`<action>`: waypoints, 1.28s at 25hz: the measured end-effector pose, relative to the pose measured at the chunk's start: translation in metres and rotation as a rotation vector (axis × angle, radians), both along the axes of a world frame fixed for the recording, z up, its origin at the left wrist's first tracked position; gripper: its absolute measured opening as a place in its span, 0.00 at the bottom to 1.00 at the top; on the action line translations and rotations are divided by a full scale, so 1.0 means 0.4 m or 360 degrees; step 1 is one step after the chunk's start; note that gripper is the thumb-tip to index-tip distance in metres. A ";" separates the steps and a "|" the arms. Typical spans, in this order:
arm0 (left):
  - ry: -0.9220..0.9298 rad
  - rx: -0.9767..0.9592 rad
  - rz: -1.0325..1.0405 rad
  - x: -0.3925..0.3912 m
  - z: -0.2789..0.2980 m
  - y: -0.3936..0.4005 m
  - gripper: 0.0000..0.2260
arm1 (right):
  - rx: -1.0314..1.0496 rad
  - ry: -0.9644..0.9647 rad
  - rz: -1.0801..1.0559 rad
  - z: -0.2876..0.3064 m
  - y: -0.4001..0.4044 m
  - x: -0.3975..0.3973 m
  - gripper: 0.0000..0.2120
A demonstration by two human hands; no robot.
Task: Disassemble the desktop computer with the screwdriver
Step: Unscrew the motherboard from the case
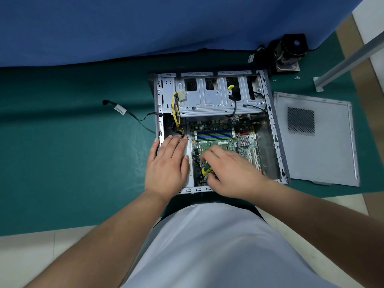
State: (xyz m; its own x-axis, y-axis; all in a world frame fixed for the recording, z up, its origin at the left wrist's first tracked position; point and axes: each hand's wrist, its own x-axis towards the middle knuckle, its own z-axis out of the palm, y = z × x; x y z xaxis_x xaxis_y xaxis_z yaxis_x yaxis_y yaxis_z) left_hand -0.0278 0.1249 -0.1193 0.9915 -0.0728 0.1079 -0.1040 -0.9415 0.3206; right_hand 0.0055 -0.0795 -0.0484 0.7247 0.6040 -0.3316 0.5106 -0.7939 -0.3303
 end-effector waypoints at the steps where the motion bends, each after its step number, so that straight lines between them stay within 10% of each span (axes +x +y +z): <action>1: 0.0002 -0.0002 -0.0001 0.000 0.000 0.000 0.21 | -0.0007 -0.0001 -0.0074 0.001 0.002 -0.002 0.15; 17: 0.0002 -0.0022 0.0001 0.001 0.003 0.000 0.21 | 0.0550 0.0294 -0.0549 -0.023 -0.022 -0.001 0.22; 32: -0.0002 -0.0023 -0.0001 0.003 -0.002 0.002 0.22 | 0.0378 0.0290 -0.0663 -0.045 -0.039 0.003 0.15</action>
State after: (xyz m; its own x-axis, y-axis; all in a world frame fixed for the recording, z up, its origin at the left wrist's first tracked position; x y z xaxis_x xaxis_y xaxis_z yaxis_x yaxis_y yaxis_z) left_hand -0.0267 0.1255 -0.1203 0.9913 -0.0721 0.1101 -0.1052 -0.9367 0.3339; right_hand 0.0066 -0.0951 -0.0666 0.8632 0.3501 -0.3638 0.0839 -0.8100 -0.5804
